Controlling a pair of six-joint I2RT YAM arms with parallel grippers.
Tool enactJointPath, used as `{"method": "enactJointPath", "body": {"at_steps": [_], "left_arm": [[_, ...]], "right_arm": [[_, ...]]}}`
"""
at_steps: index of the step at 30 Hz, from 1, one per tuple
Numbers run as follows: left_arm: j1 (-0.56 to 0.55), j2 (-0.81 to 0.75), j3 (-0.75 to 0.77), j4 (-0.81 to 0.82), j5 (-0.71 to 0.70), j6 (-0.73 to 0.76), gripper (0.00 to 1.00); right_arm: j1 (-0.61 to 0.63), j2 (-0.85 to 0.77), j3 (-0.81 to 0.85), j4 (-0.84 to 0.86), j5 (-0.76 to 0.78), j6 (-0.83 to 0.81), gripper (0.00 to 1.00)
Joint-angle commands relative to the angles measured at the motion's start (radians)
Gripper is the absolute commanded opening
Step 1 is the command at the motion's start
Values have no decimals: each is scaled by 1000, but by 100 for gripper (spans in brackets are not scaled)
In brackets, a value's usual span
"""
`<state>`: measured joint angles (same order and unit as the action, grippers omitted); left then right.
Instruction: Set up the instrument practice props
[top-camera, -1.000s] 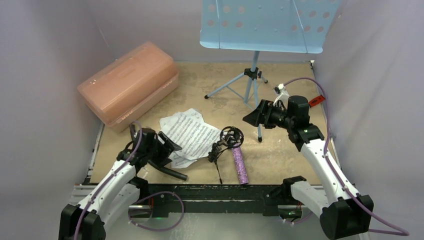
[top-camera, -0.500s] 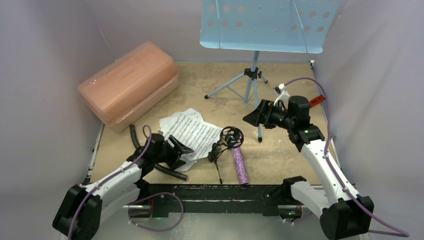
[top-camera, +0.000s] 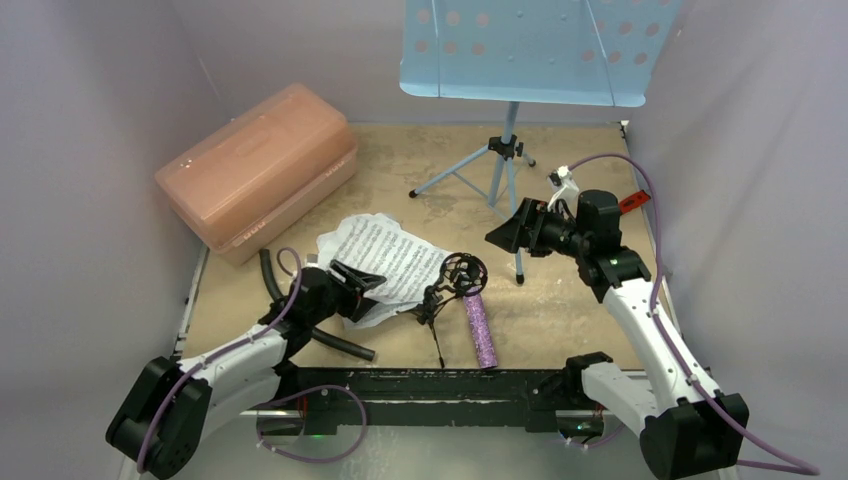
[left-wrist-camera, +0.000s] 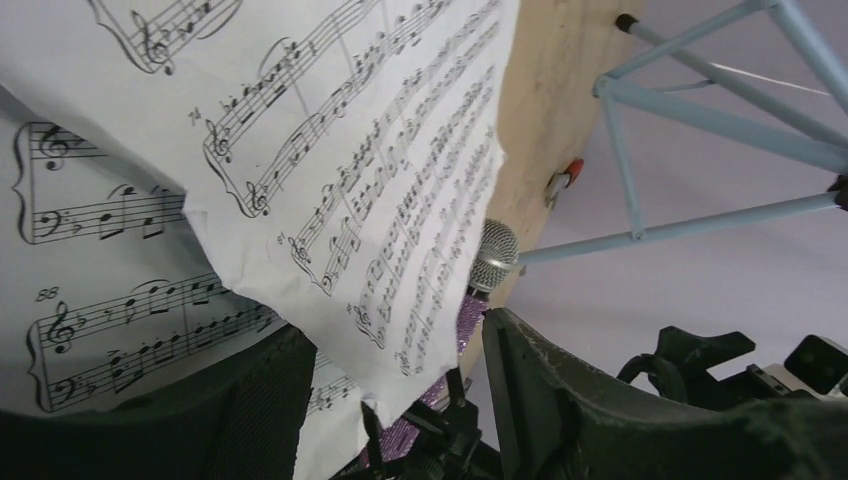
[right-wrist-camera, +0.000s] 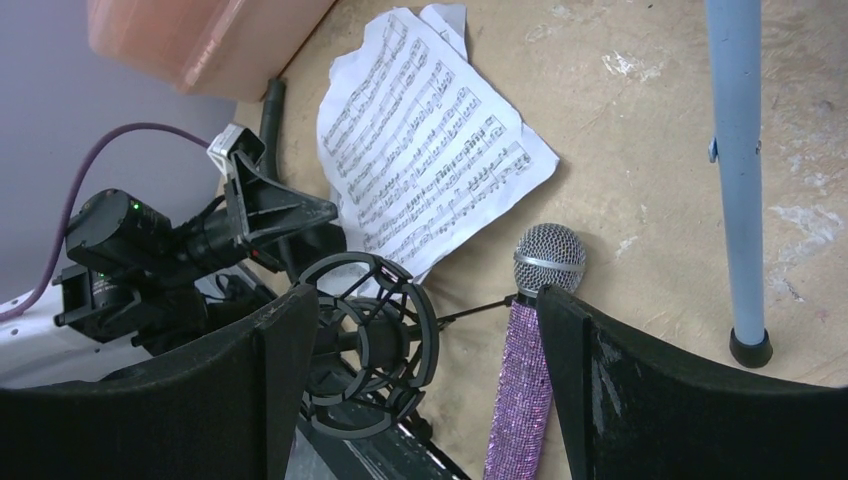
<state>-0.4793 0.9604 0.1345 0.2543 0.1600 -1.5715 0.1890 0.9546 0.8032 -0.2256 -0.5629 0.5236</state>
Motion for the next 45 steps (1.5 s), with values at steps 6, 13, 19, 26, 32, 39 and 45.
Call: {"method": "enactJointPath", "body": {"at_steps": [6,13,19,26,32,39,45], "left_arm": [[-4,3,-50,211,-151,-116,58],[-4,101,-62,256,-157,-150,56],[8,126,-102,390,-221,-152,52],[53,122,-121,447,-254,-66,42],[91,134,-130,449,-267,-12,35],[131,195,-134,583,-267,57,34],[135,320,-65,716,-218,188,35]], "right_arm": [[3,14,72,17,-24,-6,83],[3,24,95,25,-20,-1,83],[3,15,89,23,-34,7,83],[3,20,115,15,-43,-8,84],[3,22,128,5,-45,-16,84],[3,30,147,1,-48,-16,84],[3,29,169,-1,-46,-16,84]]}}
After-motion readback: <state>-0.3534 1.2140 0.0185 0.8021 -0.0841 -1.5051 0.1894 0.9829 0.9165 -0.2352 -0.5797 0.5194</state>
